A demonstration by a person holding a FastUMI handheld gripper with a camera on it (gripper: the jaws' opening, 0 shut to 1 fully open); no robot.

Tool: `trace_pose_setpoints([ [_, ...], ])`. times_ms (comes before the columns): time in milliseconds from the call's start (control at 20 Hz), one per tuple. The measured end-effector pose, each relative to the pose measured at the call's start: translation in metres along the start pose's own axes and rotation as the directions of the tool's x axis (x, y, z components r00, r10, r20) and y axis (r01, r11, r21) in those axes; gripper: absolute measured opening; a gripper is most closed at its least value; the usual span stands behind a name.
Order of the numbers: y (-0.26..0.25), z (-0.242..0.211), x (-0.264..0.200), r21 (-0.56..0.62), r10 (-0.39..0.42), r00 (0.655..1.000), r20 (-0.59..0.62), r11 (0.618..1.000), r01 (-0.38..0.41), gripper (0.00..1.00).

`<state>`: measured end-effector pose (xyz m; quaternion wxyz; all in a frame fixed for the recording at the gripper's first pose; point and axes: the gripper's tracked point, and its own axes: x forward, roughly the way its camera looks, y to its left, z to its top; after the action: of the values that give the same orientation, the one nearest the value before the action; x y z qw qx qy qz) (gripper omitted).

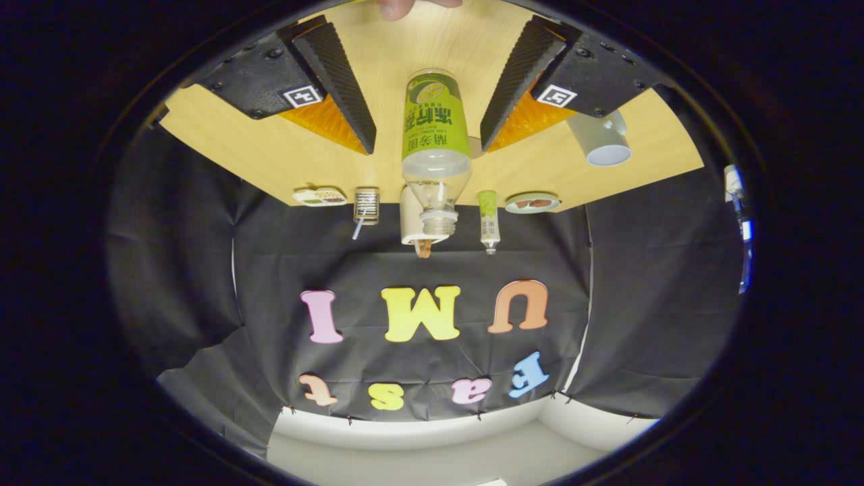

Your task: Take the bottle from table, then pour the juice into the cup, finally place the bottle on the coaster

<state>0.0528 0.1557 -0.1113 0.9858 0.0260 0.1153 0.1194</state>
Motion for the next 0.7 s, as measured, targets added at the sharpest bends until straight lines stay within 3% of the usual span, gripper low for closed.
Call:
trace_pose_setpoints([
  [700,0.003,-0.027,0.055,0.050,-0.043,0.995,-0.093,0.998,0.048,1.00],
])
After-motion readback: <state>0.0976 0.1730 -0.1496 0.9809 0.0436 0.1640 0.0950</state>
